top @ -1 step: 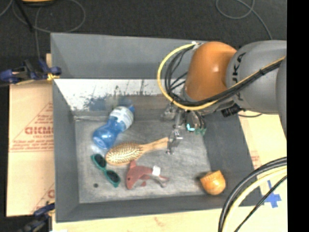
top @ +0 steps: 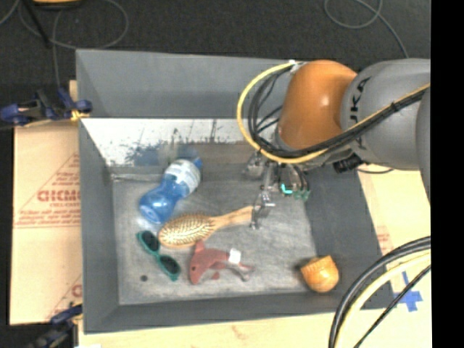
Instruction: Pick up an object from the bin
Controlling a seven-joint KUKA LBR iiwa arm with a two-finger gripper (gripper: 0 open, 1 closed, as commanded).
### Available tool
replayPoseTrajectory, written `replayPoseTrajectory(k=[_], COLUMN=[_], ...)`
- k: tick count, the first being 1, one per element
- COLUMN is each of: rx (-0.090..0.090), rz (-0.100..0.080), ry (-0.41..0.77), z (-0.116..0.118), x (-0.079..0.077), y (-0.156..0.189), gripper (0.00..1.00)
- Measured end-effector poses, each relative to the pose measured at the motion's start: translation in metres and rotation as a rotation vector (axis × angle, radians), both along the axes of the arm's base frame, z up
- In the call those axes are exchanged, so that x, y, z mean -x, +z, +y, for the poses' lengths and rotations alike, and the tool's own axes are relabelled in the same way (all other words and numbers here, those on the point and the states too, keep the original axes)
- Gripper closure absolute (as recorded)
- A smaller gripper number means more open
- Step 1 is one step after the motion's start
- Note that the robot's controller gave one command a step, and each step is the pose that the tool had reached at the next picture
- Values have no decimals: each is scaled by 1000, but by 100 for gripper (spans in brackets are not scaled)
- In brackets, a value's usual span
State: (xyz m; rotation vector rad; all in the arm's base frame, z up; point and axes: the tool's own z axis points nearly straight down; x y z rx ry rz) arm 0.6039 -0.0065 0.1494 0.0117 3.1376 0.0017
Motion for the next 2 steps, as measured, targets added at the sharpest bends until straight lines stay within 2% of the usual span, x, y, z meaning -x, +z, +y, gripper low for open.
replayPoseTrajectory(k=[1,2], rx=[2,1], rz=[-3,-3], ry=[424,423], z=[43,43], x=[15,15], y=[-76,-76], gripper=[100,100])
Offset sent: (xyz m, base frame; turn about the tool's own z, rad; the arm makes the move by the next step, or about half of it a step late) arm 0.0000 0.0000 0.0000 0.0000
